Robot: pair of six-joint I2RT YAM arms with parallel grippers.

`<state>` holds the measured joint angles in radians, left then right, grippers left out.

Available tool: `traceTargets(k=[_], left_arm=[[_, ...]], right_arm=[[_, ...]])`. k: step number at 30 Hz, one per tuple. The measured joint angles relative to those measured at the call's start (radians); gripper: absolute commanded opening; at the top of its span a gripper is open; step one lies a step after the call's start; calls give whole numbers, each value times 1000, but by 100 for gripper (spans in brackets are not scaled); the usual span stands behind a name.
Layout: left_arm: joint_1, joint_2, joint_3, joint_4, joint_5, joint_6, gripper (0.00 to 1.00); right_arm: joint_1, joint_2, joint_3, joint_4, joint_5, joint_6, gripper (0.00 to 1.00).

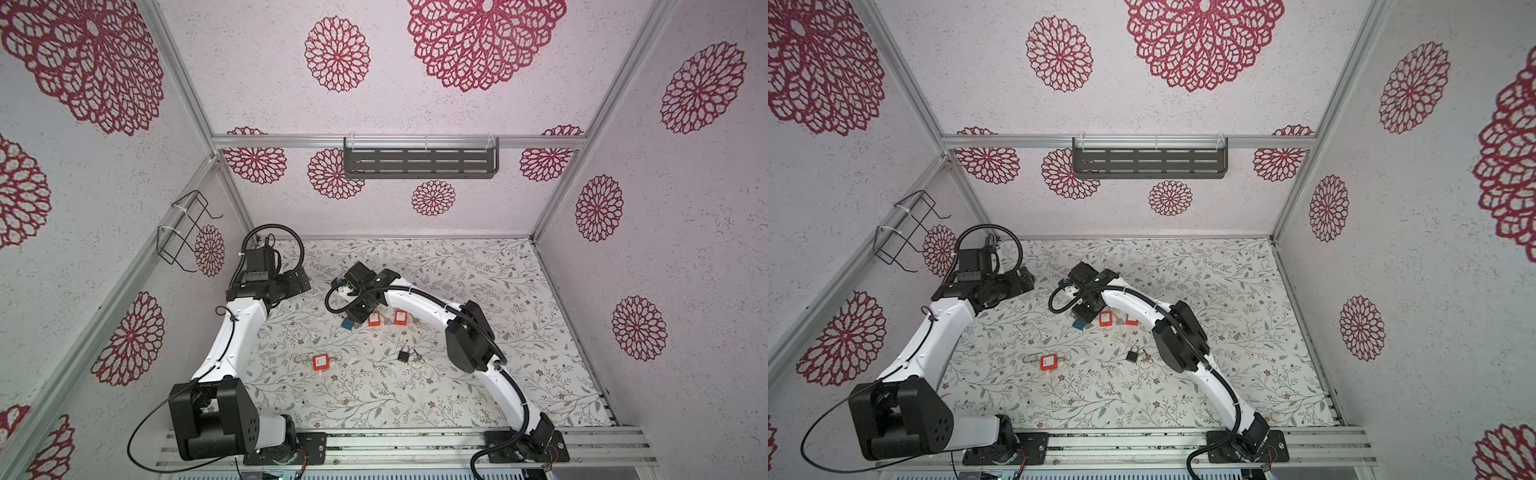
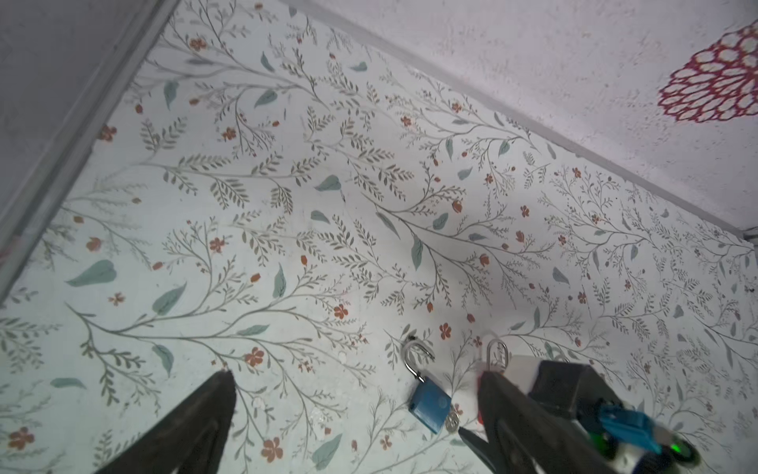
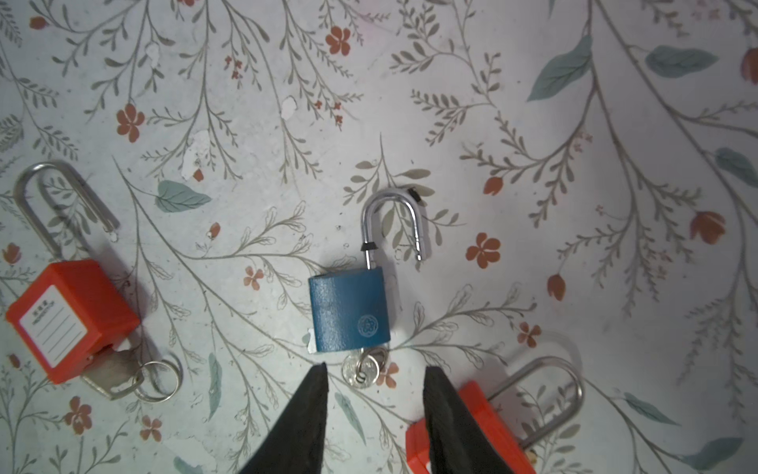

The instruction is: Lock with the key

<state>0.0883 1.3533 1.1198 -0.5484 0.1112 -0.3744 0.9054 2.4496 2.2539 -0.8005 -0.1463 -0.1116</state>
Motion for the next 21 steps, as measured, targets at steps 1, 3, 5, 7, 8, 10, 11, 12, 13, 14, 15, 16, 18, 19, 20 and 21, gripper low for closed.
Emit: traceTargets(k=[1,3,5,7,8,10,11,12,13,14,15,16,18,19,20,21], left_arm=[[0,-13,-9,19,-2,4,97],[0,-46,-32,68,-5,14,97],[0,-81,-68,127,-9,24,97],[0,-118,-112,185,-21,29,97],[0,-138,-141,218,-29,28,97],[0,-178,-195,272,-51,24,97],[0,-195,-219,295,-60,22,97],[0,-208,-238,313,-69,22,97],[0,-218,-252,326,-75,21,97],[1,-224,-261,333,-77,22,97],[1,-227,-265,338,-77,22,97],[2,-228,-266,344,-77,23,97],[2,-228,-267,349,-76,24,97],[2,-229,-267,351,-76,26,97],[2,-231,-269,352,-75,27,97],[2,-233,-271,352,-75,27,97]], right_arm=[[2,6,6,-4,-3,-3,44],[5,17,16,-10,-9,-10,45],[7,23,20,-13,-14,-14,46],[9,25,20,-14,-20,-21,47],[12,26,20,-14,-24,-23,47],[16,28,21,-14,-29,-29,48],[17,31,22,-14,-32,-29,49],[18,34,23,-13,-32,-30,49],[20,39,26,-13,-32,-30,51],[21,44,29,-12,-33,-31,52],[23,50,33,-12,-33,-31,54],[25,57,37,-11,-32,-31,54],[28,71,41,-5,-30,-30,54],[29,76,41,-3,-21,-29,54],[30,81,41,-1,-14,-29,54],[30,85,41,1,-7,-29,54]])
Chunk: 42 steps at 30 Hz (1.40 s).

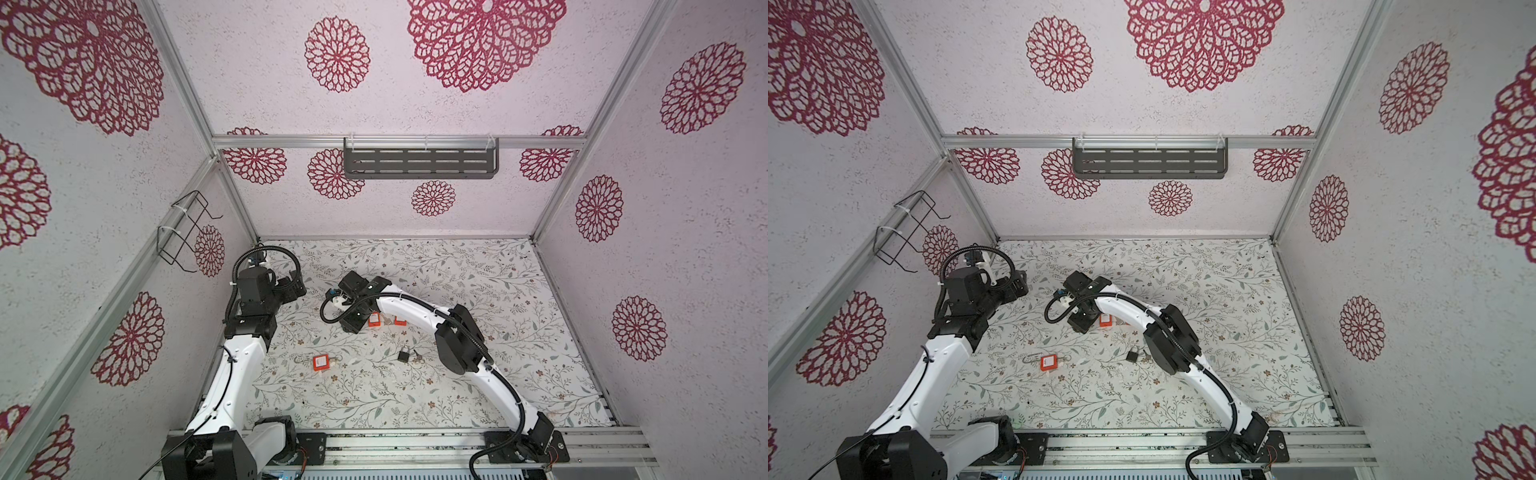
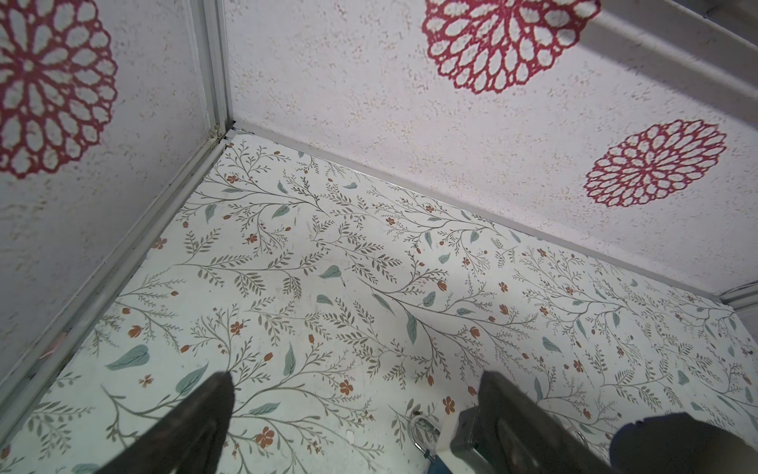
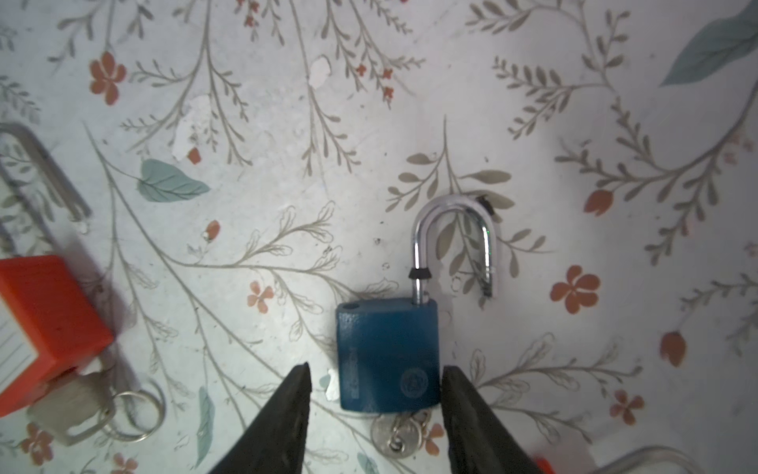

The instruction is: Lock with the key

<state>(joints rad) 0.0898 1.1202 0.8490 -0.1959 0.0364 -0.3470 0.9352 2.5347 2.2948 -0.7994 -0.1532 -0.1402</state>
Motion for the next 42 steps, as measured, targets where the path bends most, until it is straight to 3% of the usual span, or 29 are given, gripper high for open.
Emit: traceTargets(k=[8,20,28,35,42], left_arm=[[0,-19,-14,0,8,7,97],[0,-21,-14,0,48,22,97],[0,-21,-14,-3,76,30,97],[0,-21,-14,-5,93,38,97],[0,-21,-14,5,89,77,100]], right_arm=[[1,10,0,32,44,1,54],[5,18,7,42,48,-7,41],[18,18,7,42,82,-40,41],[26,18,10,43,99,-62,27],[26,-9,-3,24,71,-146,23]])
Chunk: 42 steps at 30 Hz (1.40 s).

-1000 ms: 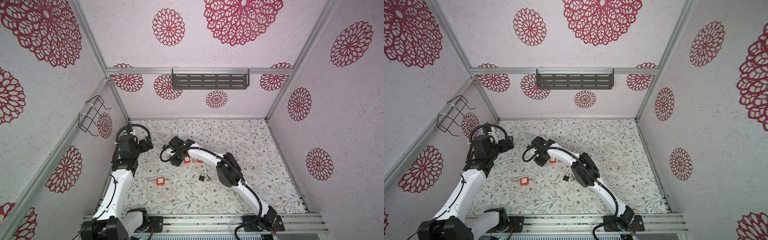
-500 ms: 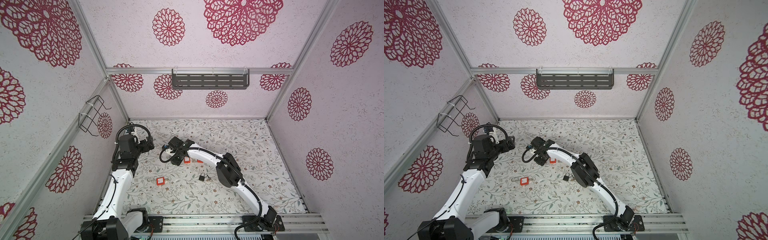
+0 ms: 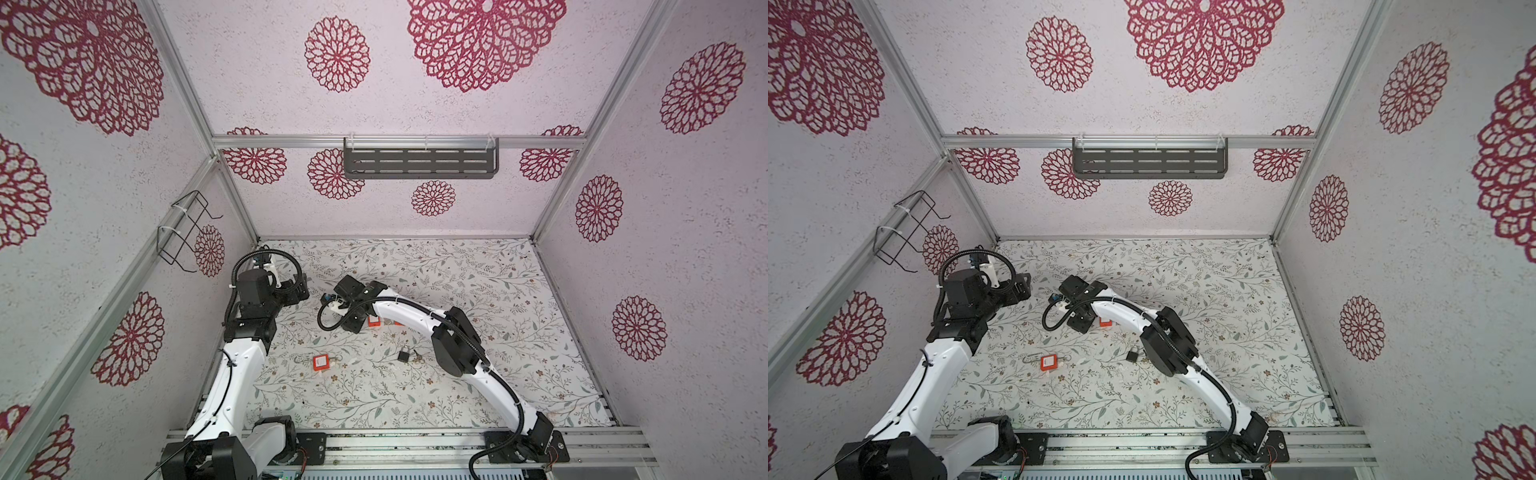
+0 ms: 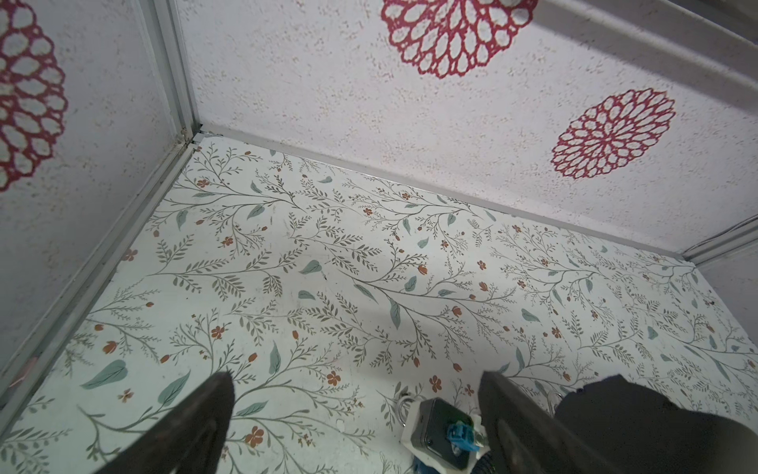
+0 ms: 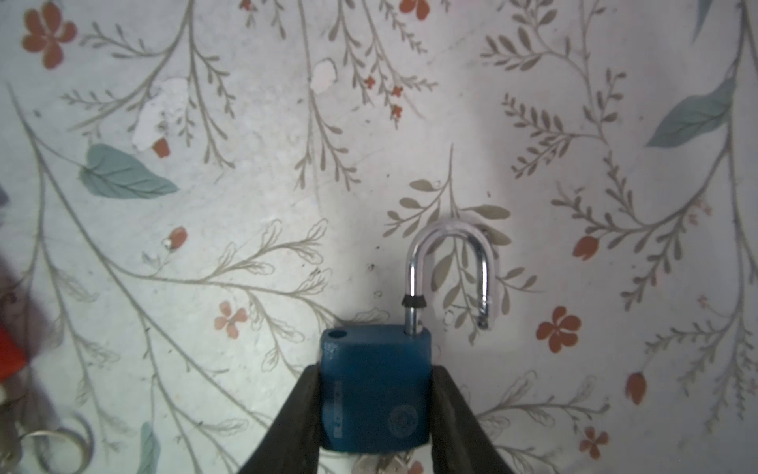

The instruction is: Lock with the key

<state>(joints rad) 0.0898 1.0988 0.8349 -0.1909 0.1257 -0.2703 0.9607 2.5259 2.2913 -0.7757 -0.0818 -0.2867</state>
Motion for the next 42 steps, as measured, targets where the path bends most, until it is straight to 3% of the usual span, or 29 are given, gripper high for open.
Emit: traceTargets(k=[7,13,18,22,28,36,42], left_arm=[[-14,7,0,76,85,130,93],[-79,49,0,170,196,288,75],[-158,89,-12,255,348,471,56],[-212,103,-56,335,485,644,55],[-304,178,-45,330,590,882,55],[-386,220,4,277,629,1087,53],[-456,220,6,271,611,1163,48]], right_arm=[[-61,-264,-126,-74,-172,-93,23],[-221,-529,-253,-114,-286,-162,22],[-307,-606,-347,-158,-342,-211,22],[-310,-640,-435,-196,-386,-248,21],[-314,-730,-520,-226,-441,-276,19],[-317,-804,-547,-224,-480,-271,19],[-316,-804,-562,-219,-500,-265,18]])
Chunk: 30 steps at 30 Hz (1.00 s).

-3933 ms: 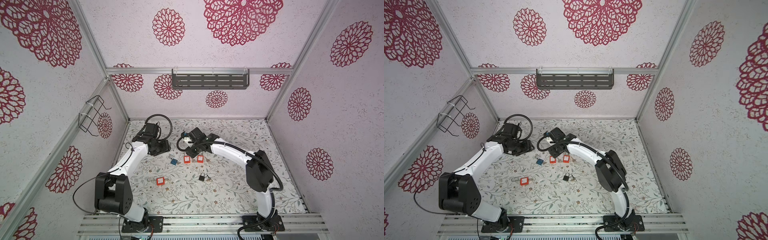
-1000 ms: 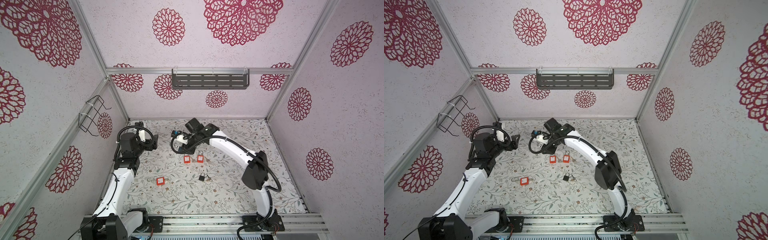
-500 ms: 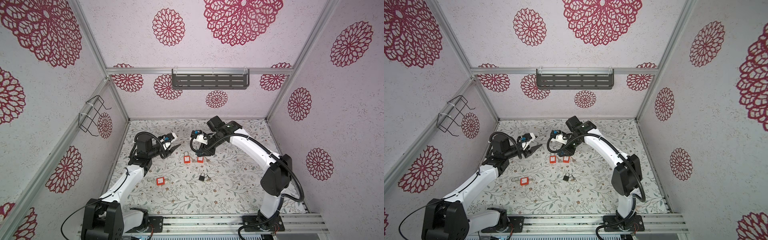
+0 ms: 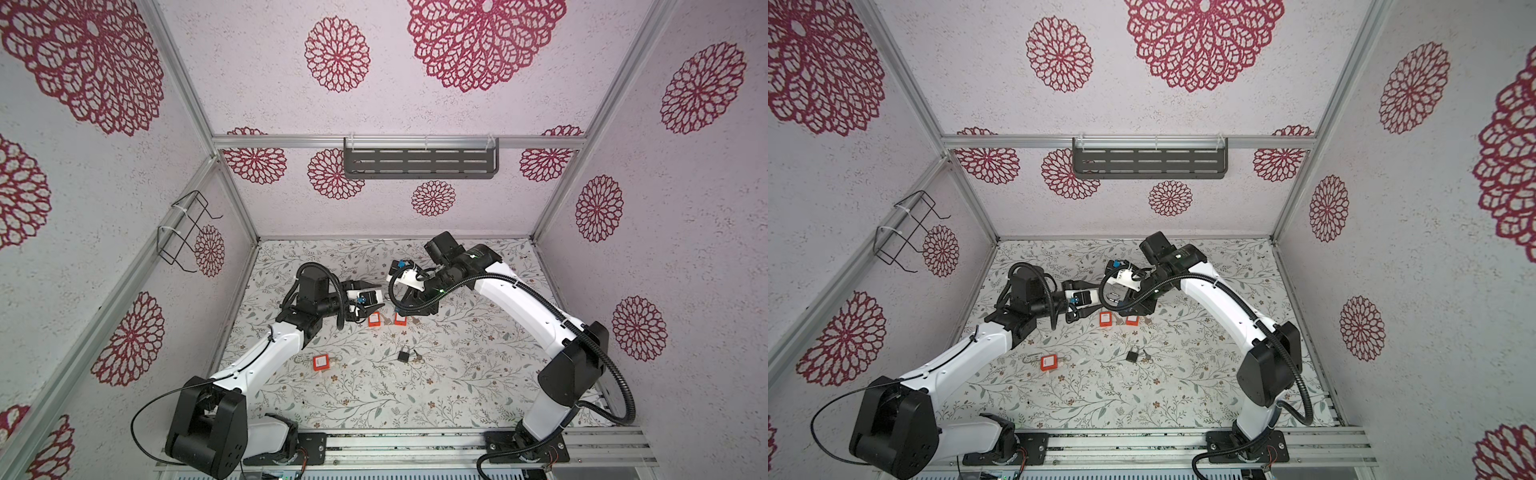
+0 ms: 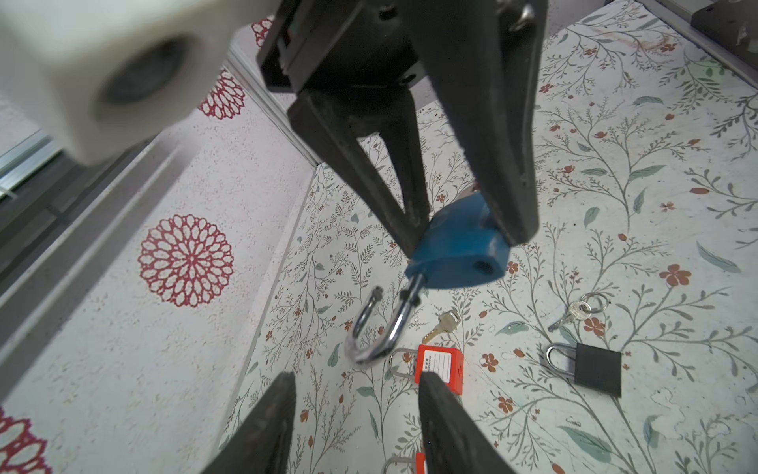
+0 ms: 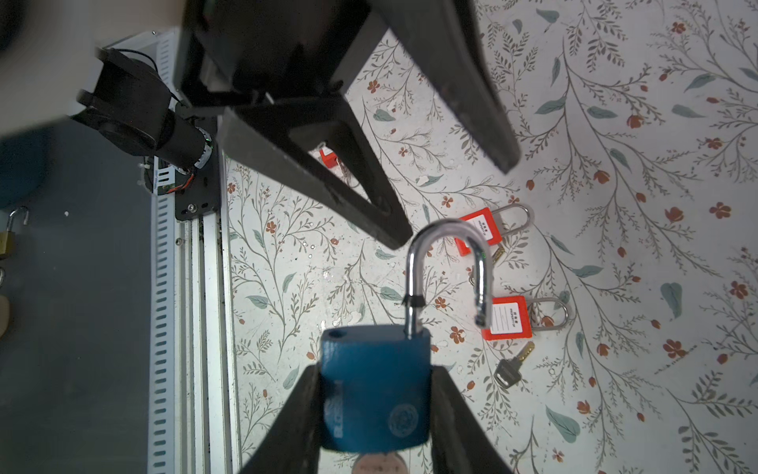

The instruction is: Lock with the key

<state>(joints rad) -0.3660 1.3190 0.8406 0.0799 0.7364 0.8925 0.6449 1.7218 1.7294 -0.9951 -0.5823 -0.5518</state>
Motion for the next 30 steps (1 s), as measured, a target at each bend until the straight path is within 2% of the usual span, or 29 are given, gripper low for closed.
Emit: traceTargets(k=[8,30], left_arm=[[-22,0,0,-8,-40,43,35],[-55,0,47,-181,-93,211,26]], right_arm=[[4,0,-5,2,-14,3,17],[11,0,-5,-33,-25,-6,17]])
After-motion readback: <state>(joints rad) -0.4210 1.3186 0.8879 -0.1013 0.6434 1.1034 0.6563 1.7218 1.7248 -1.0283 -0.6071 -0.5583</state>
